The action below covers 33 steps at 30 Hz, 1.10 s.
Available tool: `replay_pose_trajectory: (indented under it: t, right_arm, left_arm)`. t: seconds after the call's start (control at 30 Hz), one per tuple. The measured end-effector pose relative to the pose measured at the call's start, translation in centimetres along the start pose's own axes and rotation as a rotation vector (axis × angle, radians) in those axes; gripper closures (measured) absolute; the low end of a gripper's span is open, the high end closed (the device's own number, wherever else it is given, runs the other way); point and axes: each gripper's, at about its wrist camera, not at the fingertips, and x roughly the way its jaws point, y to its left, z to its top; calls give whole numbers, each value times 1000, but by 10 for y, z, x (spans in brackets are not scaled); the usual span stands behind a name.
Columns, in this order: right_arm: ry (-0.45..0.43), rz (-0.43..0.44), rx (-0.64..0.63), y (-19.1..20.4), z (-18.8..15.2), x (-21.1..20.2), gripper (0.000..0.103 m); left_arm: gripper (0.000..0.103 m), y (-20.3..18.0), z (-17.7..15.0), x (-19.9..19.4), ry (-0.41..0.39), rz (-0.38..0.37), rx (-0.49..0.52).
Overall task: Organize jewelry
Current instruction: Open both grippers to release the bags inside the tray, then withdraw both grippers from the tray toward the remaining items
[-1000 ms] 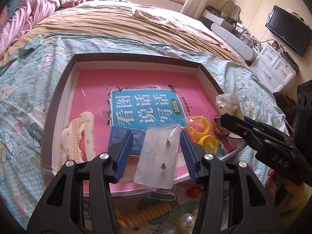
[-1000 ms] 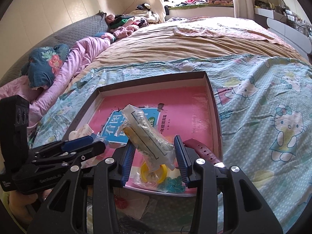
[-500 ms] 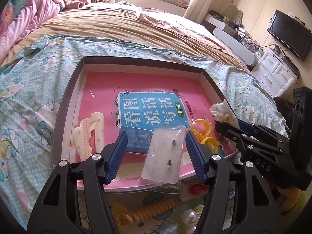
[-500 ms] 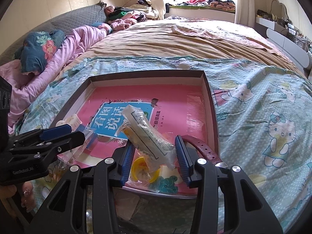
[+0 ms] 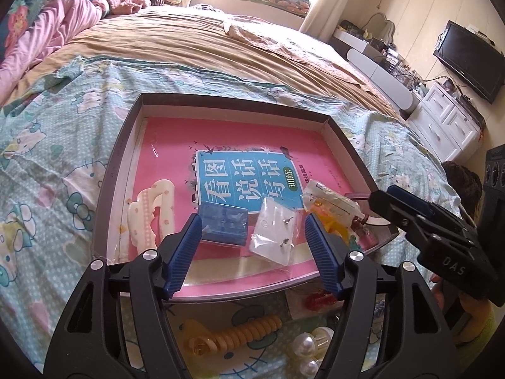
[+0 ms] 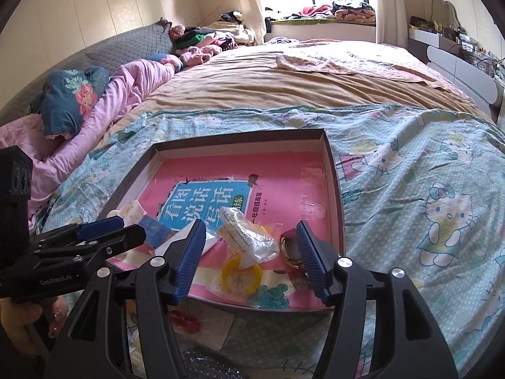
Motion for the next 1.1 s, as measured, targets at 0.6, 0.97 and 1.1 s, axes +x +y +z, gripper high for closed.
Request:
replay_pose_trajectory:
  t: [0.6, 0.97, 1.1]
  right_arm:
    - [-114, 20, 20, -8, -9, -64, 13]
    - [-150, 22, -2, -5, -22, -92, 11]
    - [-160, 21, -15, -4, -24, -101, 11]
  left_arm:
    - [10, 7, -12, -32, -43, 36, -40]
    - [10, 3, -20, -58, -82, 41, -39]
    - [10, 0, -23, -67, -94, 40, -29]
